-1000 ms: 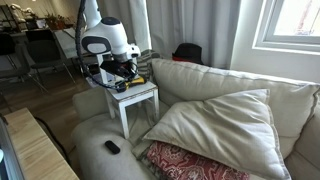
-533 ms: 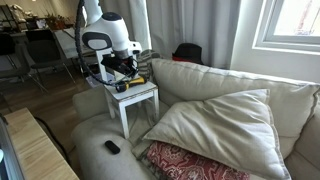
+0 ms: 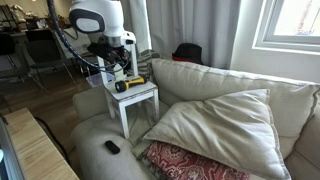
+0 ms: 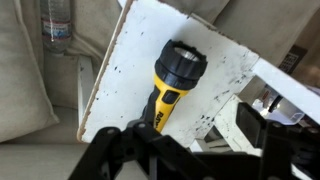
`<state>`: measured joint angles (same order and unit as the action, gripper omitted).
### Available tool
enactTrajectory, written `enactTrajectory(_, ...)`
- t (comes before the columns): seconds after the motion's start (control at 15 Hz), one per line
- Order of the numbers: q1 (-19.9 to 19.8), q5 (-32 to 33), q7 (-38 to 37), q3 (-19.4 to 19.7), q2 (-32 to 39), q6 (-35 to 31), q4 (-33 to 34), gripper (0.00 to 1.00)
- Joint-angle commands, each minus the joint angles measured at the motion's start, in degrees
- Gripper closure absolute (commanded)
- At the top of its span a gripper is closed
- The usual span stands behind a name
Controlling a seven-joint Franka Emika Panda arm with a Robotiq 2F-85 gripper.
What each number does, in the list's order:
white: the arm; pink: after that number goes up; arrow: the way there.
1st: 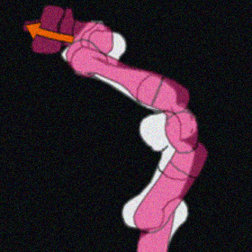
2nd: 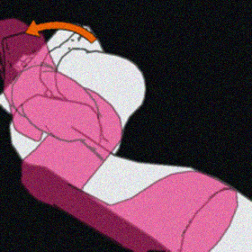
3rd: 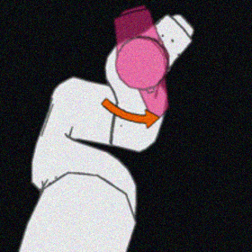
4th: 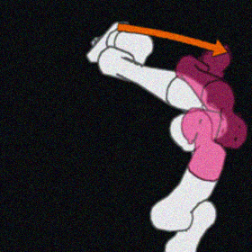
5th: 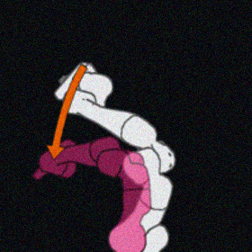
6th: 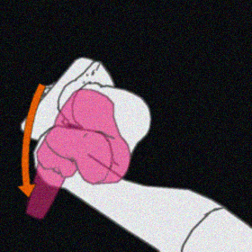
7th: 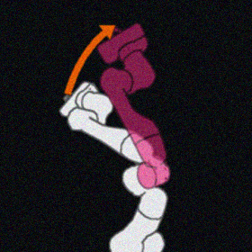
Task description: Turn off the flashlight
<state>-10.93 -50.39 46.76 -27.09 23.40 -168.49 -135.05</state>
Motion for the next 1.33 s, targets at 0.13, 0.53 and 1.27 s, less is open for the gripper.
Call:
enactTrajectory(0.13, 4.5, 2.1, -7.4, 4.1, -20.2, 15.9, -10.1, 0.0)
enactTrajectory(0.53, 13.3, 17.4, -26.8, 11.8, -34.9, 24.9, -15.7, 0.0)
enactTrajectory(1.27, 20.2, 27.1, -37.7, 16.4, -40.9, 30.9, -15.3, 0.0)
